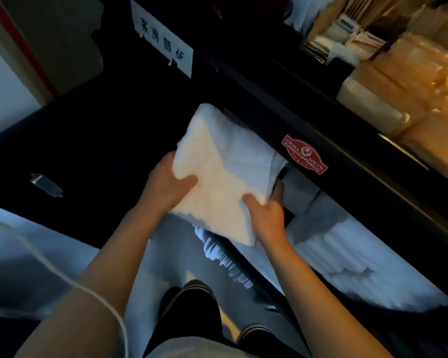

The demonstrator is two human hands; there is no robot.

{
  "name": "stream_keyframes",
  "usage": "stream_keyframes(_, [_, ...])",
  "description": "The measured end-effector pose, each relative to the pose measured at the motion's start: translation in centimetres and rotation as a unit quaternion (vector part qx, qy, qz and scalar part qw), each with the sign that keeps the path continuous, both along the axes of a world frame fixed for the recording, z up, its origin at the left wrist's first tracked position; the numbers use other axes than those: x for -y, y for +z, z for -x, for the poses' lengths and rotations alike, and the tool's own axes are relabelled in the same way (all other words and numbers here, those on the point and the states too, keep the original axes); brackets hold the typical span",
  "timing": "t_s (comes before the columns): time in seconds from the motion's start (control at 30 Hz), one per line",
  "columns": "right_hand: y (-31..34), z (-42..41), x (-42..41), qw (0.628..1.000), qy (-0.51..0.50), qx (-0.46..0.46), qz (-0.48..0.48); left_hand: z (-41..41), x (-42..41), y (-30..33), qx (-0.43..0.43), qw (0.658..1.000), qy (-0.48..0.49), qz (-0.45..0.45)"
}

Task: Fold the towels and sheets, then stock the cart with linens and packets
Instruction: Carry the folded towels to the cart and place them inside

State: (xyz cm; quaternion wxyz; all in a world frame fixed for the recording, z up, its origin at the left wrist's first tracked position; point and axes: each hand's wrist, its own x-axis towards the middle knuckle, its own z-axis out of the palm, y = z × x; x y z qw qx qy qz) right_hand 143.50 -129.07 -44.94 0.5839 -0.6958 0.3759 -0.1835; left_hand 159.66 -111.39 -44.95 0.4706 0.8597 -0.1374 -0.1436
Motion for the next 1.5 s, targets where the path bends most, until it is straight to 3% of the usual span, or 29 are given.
stream_keyframes(0.33, [-4.6,-7.8,3.5,0.993,-0.101,0.049,-0.022,-11.6,7.2,-2.7,0.014,0.994,-0.101,0.024])
stream_keyframes(0.43, [-5.4,-9.4,3.4,0.991,-0.117,0.045,-0.05,-12.7,8.2,-3.9,0.025,0.994,-0.102,-0.031])
stream_keyframes(0.53, [-5.4,-8.8,2.3,0.992,-0.12,0.013,-0.041,-11.7,7.9,-4.4,0.091,0.985,-0.121,-0.081])
stream_keyframes(0.6, [-5.4,-7.3,0.8,0.993,-0.102,-0.01,-0.059,-10.5,6.7,-4.5,0.113,0.986,-0.102,-0.064])
stream_keyframes(0.7, [-5.6,-5.3,-1.7,0.989,-0.088,-0.026,-0.115,-8.3,4.6,-5.6,0.055,0.997,-0.044,-0.014])
stream_keyframes(0.83, [-6.1,-5.6,-2.3,0.993,-0.098,-0.019,-0.059,-7.2,4.0,-6.6,0.021,0.999,-0.025,0.015])
stream_keyframes(1.27, [-4.7,-8.5,-1.2,0.993,-0.115,0.024,-0.031,-8.5,7.9,-3.9,0.122,0.983,-0.009,0.14])
stream_keyframes(1.37, [-4.8,-9.6,-0.1,0.992,-0.117,-0.009,-0.051,-10.1,8.8,-4.8,0.088,0.991,-0.036,0.094])
stream_keyframes(1.5, [-4.7,-9.5,0.4,0.975,-0.155,-0.029,-0.157,-12.3,7.9,-5.2,-0.003,0.996,-0.077,0.036])
